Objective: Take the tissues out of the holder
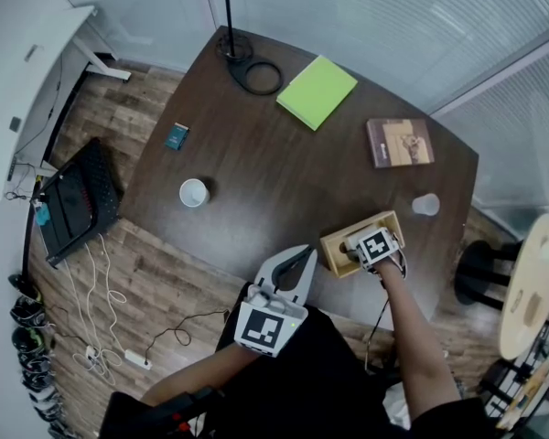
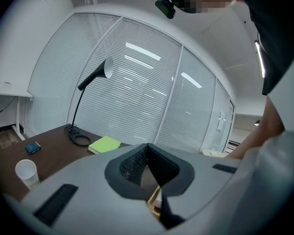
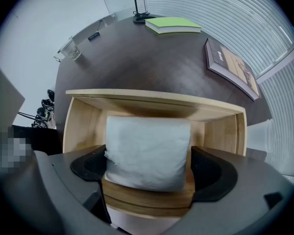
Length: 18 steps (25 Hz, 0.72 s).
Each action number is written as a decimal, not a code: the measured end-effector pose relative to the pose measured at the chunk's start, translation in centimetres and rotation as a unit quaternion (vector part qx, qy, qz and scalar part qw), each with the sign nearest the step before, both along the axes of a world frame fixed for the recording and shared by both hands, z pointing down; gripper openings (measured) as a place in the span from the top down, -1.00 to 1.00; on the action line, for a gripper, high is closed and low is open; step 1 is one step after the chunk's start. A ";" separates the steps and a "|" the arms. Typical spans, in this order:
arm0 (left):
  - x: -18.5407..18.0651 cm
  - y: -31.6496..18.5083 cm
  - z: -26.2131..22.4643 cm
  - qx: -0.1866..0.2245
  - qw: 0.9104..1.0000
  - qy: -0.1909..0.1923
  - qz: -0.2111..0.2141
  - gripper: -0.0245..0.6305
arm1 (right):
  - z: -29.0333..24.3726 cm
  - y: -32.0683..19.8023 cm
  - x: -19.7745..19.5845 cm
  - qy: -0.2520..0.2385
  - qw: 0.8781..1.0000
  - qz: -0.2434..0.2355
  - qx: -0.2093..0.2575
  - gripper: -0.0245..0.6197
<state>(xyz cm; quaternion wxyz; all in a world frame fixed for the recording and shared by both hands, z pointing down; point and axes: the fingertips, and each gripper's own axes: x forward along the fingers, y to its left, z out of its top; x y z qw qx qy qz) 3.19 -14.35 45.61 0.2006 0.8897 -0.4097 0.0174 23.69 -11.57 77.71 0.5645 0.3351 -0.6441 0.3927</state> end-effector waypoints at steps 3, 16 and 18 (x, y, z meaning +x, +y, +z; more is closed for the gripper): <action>-0.3 -0.2 0.0 0.001 1.000 0.001 -0.001 0.93 | 0.1 0.1 0.5 0.014 1.000 0.000 -0.004 -0.66; -0.2 0.2 0.0 0.000 1.000 0.006 0.019 0.93 | -0.3 0.7 0.0 -0.002 1.000 -0.002 -0.008 -0.60; -0.1 0.3 0.0 0.000 1.000 0.004 0.022 0.93 | -0.4 1.1 0.3 -0.001 1.000 -0.003 -0.009 -0.58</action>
